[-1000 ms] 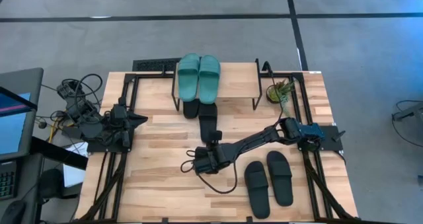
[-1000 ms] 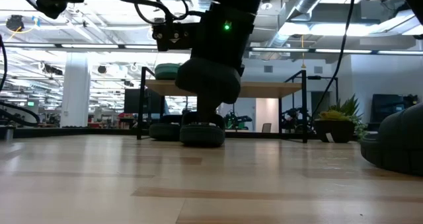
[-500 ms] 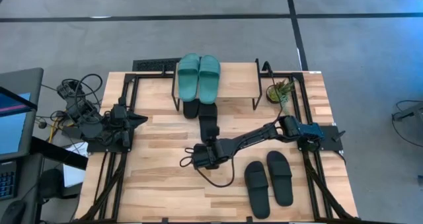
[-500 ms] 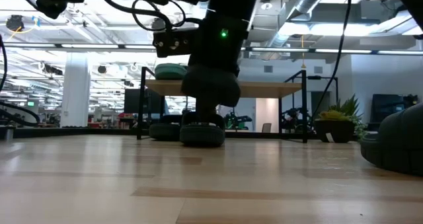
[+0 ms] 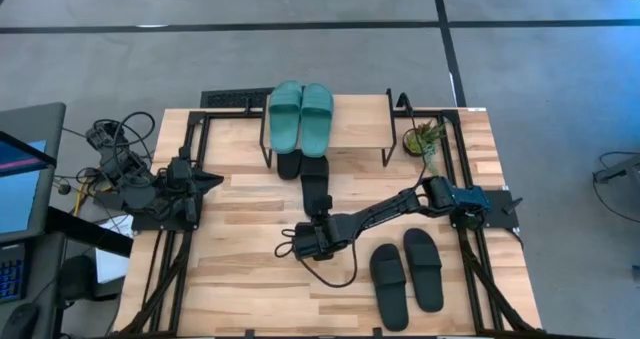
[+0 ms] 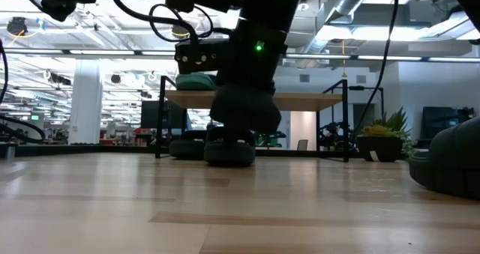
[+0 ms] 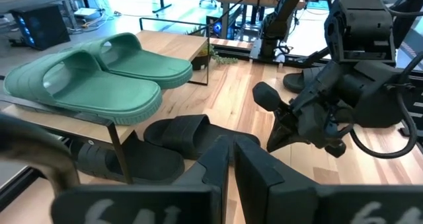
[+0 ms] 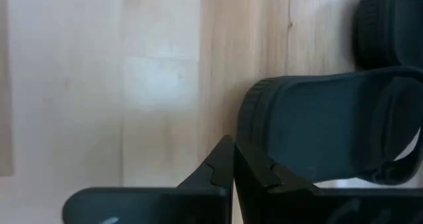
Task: Pick and place slides into the shelf
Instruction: Put the left black slide under the shelf
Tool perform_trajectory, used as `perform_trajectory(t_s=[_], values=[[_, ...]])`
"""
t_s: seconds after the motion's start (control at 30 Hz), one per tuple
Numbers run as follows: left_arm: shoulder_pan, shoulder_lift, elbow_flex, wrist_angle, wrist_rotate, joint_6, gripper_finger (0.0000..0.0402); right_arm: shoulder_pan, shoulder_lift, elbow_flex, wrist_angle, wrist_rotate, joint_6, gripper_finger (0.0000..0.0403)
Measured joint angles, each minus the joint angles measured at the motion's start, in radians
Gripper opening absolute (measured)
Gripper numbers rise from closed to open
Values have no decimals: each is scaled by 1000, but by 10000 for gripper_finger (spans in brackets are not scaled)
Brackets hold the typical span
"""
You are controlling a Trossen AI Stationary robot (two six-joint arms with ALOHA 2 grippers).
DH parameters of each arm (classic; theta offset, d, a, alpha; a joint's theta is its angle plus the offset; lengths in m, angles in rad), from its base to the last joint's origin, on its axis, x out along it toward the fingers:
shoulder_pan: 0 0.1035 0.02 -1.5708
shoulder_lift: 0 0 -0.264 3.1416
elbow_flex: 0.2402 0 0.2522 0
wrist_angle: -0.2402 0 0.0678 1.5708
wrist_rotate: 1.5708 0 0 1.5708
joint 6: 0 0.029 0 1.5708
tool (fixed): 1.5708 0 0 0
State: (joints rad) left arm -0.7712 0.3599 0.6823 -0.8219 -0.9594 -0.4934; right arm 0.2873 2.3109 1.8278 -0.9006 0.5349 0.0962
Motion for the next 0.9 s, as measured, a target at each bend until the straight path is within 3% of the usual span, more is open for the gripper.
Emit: perform_trajectory(t_s=[0.9], values=[[0,0,0,0,-10,-5,13,-34,0,-18,44,-24,-33,0]])
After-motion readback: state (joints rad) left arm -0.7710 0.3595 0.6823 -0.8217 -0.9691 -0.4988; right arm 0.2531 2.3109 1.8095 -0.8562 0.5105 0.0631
